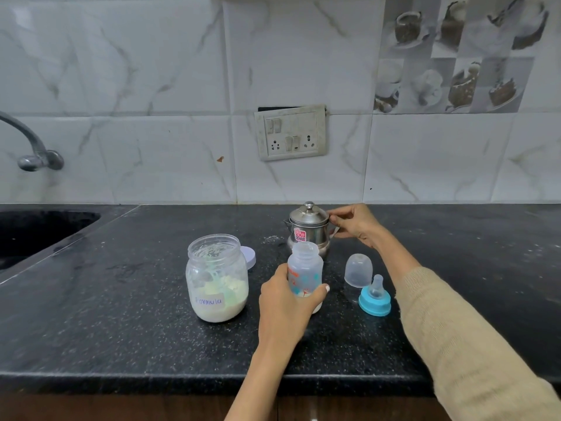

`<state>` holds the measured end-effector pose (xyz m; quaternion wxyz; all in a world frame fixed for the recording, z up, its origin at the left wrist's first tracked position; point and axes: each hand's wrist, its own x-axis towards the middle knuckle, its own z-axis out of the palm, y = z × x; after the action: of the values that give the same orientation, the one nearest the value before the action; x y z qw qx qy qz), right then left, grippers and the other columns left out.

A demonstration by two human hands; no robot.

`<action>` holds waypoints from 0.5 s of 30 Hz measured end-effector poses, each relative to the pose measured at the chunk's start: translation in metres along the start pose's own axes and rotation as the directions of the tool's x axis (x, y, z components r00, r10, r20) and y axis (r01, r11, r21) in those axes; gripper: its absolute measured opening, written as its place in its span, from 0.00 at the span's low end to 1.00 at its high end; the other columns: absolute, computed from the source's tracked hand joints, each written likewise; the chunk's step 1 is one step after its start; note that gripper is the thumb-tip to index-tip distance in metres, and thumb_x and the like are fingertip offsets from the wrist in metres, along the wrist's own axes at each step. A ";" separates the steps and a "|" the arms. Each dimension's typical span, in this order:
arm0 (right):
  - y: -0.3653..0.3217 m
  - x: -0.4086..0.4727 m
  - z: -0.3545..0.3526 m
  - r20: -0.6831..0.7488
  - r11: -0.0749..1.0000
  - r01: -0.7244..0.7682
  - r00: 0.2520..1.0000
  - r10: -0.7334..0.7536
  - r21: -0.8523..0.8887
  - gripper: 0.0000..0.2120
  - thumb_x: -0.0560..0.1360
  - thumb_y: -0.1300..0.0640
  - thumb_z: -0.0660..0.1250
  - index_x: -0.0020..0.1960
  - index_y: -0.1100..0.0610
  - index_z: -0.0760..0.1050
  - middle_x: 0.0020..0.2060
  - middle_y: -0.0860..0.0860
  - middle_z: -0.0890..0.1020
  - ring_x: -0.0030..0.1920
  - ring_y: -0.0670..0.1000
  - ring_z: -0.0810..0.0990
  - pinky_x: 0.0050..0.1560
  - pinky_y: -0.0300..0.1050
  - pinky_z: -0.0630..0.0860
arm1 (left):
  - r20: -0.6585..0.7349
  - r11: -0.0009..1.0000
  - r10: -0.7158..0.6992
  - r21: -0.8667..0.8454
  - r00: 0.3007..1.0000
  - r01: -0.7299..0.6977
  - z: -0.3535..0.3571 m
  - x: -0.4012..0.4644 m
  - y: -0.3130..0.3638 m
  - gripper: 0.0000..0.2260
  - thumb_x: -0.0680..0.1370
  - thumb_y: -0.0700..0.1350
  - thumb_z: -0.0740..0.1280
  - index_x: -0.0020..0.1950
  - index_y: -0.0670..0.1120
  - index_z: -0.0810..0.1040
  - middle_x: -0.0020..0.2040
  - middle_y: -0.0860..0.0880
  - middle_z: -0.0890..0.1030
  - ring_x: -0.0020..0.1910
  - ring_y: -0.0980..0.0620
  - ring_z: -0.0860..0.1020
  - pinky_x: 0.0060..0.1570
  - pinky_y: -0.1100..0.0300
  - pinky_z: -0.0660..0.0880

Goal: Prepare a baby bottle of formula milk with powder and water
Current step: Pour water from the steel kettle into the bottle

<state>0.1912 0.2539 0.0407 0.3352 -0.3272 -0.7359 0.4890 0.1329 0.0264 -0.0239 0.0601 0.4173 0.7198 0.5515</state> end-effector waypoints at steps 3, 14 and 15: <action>0.000 -0.001 0.002 -0.024 1.000 0.019 1.000 -0.019 -0.016 0.13 0.75 0.68 0.65 0.59 0.65 0.78 0.51 0.59 0.82 0.41 0.53 0.81 0.37 0.39 0.82 | -0.006 1.000 0.001 0.007 1.000 -0.001 0.000 0.001 -0.001 0.24 0.67 0.55 0.76 0.59 0.49 0.75 0.55 0.53 0.81 0.51 0.57 0.77 0.52 0.62 0.75; -0.028 -0.002 -0.014 -0.152 0.994 0.087 0.985 -0.076 0.068 0.12 0.76 0.67 0.65 0.59 0.67 0.78 0.47 0.58 0.81 0.24 0.43 0.80 0.32 0.38 0.81 | 0.006 1.000 -0.008 0.002 1.000 0.008 0.002 0.001 -0.002 0.24 0.66 0.55 0.76 0.58 0.49 0.74 0.54 0.55 0.79 0.51 0.57 0.77 0.53 0.62 0.75; -0.036 -0.005 -0.017 -0.152 0.993 0.105 0.984 -0.095 0.060 0.11 0.76 0.67 0.65 0.58 0.67 0.78 0.46 0.58 0.81 0.23 0.43 0.80 0.33 0.37 0.81 | 0.008 1.000 -0.015 0.004 1.000 0.015 0.002 0.002 -0.002 0.25 0.66 0.55 0.76 0.58 0.48 0.75 0.55 0.54 0.80 0.52 0.56 0.78 0.55 0.59 0.76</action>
<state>0.2027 0.2472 0.0787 0.4243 -0.3140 -0.7073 0.4702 0.1319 0.0287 -0.0253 0.0660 0.4142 0.7237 0.5481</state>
